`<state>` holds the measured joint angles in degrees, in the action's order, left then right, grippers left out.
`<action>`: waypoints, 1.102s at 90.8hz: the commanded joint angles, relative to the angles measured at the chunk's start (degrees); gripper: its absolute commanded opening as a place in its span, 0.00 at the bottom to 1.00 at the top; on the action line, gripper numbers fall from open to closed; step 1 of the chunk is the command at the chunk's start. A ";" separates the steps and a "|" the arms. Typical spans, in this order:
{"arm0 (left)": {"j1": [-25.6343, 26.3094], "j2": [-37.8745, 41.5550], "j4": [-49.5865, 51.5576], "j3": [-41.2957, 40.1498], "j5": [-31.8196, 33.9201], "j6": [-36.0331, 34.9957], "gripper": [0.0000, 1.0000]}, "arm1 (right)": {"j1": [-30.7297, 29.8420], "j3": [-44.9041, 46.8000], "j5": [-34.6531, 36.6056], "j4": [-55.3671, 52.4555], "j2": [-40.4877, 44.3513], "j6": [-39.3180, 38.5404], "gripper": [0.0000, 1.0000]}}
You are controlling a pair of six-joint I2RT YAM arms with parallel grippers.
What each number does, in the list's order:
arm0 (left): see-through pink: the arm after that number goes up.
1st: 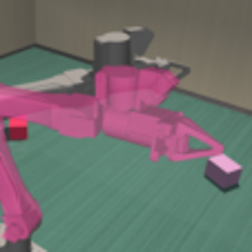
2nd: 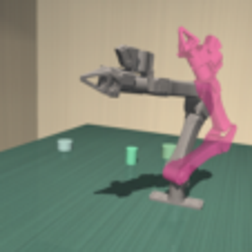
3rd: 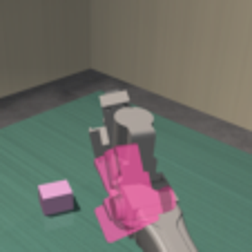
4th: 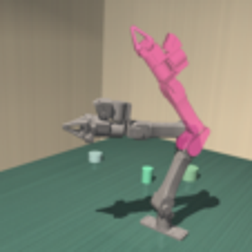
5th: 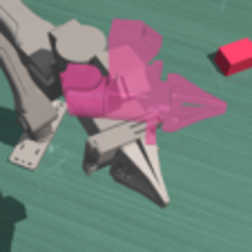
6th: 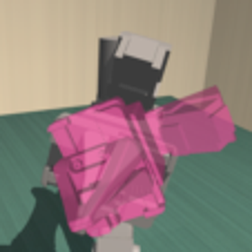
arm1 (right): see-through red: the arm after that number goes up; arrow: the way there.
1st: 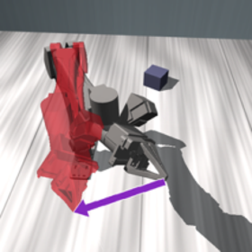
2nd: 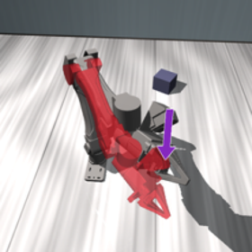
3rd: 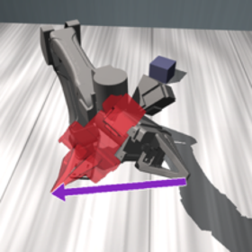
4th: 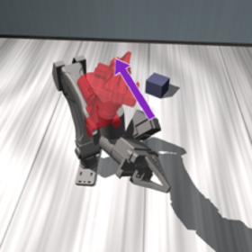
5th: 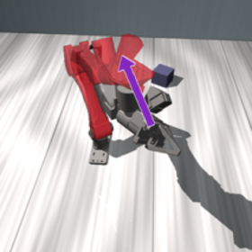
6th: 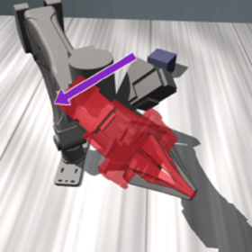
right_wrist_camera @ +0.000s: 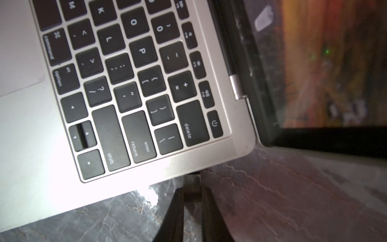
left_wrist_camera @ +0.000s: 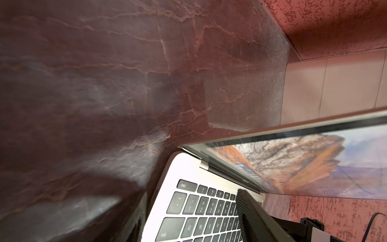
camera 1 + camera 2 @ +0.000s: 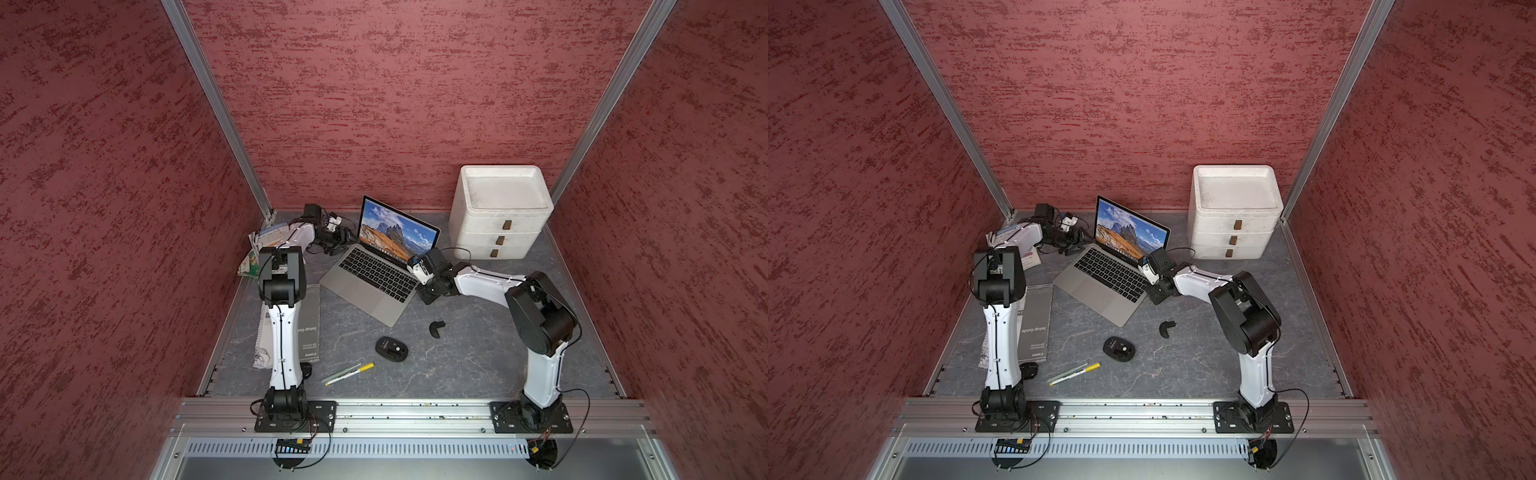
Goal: Insert the wireless mouse receiver into the laptop
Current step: Insert the USB plug into the USB port.
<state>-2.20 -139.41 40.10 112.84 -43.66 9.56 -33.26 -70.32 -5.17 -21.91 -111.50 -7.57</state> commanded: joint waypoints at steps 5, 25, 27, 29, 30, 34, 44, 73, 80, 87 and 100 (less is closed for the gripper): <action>0.59 -1.97 2.35 0.70 -2.74 -0.68 0.73 | 0.49 -0.13 -0.62 1.56 0.50 -0.47 0.00; 0.50 -1.92 2.44 0.79 -2.83 -0.68 0.73 | 0.52 -1.17 0.32 0.85 -0.67 -0.23 0.00; 0.45 -2.02 2.44 0.78 -2.83 -0.66 0.73 | 0.48 -1.21 0.29 0.91 -0.78 -0.29 0.00; 0.57 -2.03 2.40 0.78 -2.83 -0.64 0.73 | 0.52 -1.26 0.32 1.02 -0.92 -0.32 0.00; 0.59 -2.02 2.42 0.84 -2.83 -0.62 0.73 | 0.50 -1.33 0.33 1.01 -1.00 -0.37 0.00; 0.61 -2.17 2.52 0.93 -2.91 -0.66 0.73 | 0.53 -1.95 0.47 0.49 -1.51 -0.42 0.00; 0.50 -2.34 2.53 1.01 -3.05 -0.53 0.73 | 0.41 -2.18 0.61 0.25 -1.69 -0.39 0.00; 0.44 -2.69 2.96 1.79 -3.36 -0.63 0.73 | 0.40 -1.14 0.63 1.84 -0.95 -0.73 0.00; 0.50 -2.73 2.94 1.78 -3.34 -0.68 0.73 | 0.44 0.01 0.15 3.61 -0.29 -1.20 0.00; 0.44 -2.84 2.88 1.78 -3.52 -0.58 0.73 | 0.43 1.12 -0.90 5.33 0.58 -2.08 0.00; 0.52 -3.00 2.96 1.90 -3.67 -0.58 0.73 | 0.39 3.60 -2.38 8.86 2.63 -3.63 0.00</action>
<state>-2.31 -139.98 41.15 113.91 -44.12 9.56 -33.26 -68.62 -5.41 -18.90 -111.28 -9.39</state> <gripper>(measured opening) 0.732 0.165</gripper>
